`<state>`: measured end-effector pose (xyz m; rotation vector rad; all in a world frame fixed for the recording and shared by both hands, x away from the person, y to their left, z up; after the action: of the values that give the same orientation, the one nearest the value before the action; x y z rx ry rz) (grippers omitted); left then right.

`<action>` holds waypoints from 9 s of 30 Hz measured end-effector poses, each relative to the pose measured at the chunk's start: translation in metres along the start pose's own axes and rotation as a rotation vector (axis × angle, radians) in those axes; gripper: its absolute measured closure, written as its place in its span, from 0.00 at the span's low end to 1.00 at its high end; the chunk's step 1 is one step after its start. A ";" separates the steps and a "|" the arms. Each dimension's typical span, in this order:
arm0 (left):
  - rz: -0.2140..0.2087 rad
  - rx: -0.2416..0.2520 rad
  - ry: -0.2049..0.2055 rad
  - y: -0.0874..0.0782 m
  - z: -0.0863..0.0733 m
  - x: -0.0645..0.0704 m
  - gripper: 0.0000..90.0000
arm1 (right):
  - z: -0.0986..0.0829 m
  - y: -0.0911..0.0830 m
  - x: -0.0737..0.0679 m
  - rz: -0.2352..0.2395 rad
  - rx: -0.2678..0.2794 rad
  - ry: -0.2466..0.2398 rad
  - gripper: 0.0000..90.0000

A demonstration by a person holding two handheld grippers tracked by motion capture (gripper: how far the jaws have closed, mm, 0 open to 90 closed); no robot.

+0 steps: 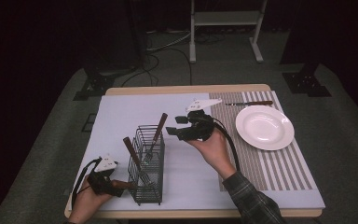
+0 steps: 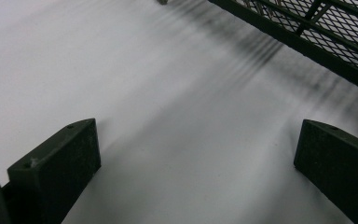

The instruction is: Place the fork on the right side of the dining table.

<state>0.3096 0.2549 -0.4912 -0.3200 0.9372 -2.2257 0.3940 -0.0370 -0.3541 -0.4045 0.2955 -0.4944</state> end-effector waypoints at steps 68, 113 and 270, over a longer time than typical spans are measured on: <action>-0.001 0.000 -0.004 0.000 0.000 0.000 0.00 | 0.077 -0.048 -0.035 0.139 0.211 -0.108 0.89; -0.002 -0.002 -0.001 0.000 0.000 0.000 0.00 | 0.008 -0.137 0.031 -0.069 0.259 0.036 0.89; -0.001 0.002 -0.003 0.000 0.000 0.000 0.00 | -0.194 -0.257 0.115 -0.622 -0.018 0.441 0.60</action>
<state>0.3096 0.2546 -0.4914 -0.3223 0.9335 -2.2262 0.3177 -0.3614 -0.4312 -0.3995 0.6050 -1.1975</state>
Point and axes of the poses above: each handheld gripper's, and its own axes: y roughly forward along the jaws, z roughly out of its top, x roughly to its right, the point moved 4 cm from there along y, roughly forward along the jaws, and after that the axes turned 1 degree about z, right-handed, at the moved point
